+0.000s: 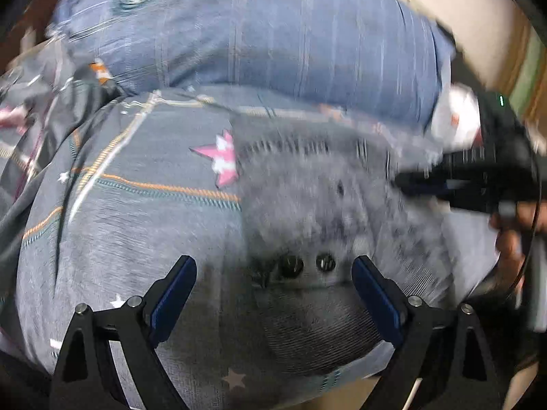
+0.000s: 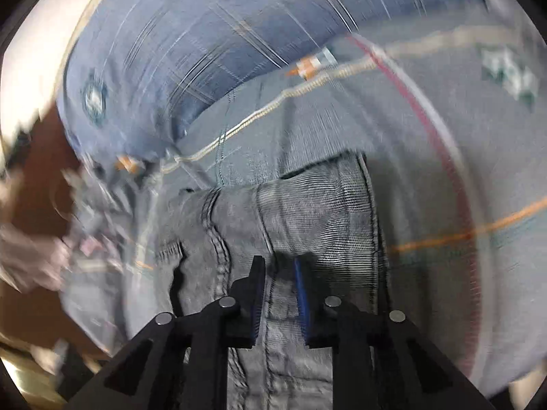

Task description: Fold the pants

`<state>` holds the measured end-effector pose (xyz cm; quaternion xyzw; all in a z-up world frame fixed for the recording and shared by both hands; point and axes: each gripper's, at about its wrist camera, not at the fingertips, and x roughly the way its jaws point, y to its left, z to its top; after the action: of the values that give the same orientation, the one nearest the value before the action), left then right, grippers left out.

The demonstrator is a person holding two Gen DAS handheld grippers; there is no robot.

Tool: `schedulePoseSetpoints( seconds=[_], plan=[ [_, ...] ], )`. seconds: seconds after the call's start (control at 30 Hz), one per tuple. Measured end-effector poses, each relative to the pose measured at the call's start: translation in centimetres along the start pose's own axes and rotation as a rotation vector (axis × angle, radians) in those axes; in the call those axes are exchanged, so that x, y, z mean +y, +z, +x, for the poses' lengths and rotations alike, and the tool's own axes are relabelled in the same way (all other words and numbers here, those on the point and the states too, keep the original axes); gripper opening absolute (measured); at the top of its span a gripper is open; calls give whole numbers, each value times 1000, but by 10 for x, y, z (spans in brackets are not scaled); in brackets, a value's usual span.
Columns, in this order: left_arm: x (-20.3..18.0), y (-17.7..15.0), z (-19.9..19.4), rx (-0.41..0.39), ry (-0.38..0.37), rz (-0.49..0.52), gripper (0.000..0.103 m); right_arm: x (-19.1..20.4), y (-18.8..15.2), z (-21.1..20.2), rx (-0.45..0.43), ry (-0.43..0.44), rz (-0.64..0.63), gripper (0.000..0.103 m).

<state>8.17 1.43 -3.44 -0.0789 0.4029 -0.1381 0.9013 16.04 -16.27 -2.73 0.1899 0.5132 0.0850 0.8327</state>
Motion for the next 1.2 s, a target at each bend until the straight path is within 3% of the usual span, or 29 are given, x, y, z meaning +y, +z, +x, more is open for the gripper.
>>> schedulePoseSetpoints(
  seconds=[0.07, 0.13, 0.17, 0.3, 0.57, 0.7, 0.87, 1.0, 1.2],
  plan=[
    [8, 3, -13, -59, -25, -39, 93, 22, 2, -14, -10, -16, -86, 38],
    [13, 3, -19, -87, -32, -60, 93, 45, 3, -27, -43, -33, -154, 73],
    [16, 3, -18, -87, -27, -64, 93, 54, 2, -33, -69, -45, -179, 76],
    [24, 0, -12, -63, 10, -61, 93, 76, -5, -32, -110, -50, -200, 77],
    [34, -4, -9, -42, 64, -74, 93, 56, -25, -13, -62, -118, -163, 77],
    [30, -5, -8, -30, 59, -58, 93, 63, -13, -19, -67, -156, -199, 77],
    [28, -5, -4, -20, 50, -46, 93, 100, 15, -17, -62, -177, -310, 77],
    [27, -4, -2, -22, 40, -39, 93, 143, 43, 15, 35, -212, -453, 78],
    [2, -8, 7, -24, 28, 91, 93, 194, 70, 88, 206, -284, -621, 79]
  ],
)
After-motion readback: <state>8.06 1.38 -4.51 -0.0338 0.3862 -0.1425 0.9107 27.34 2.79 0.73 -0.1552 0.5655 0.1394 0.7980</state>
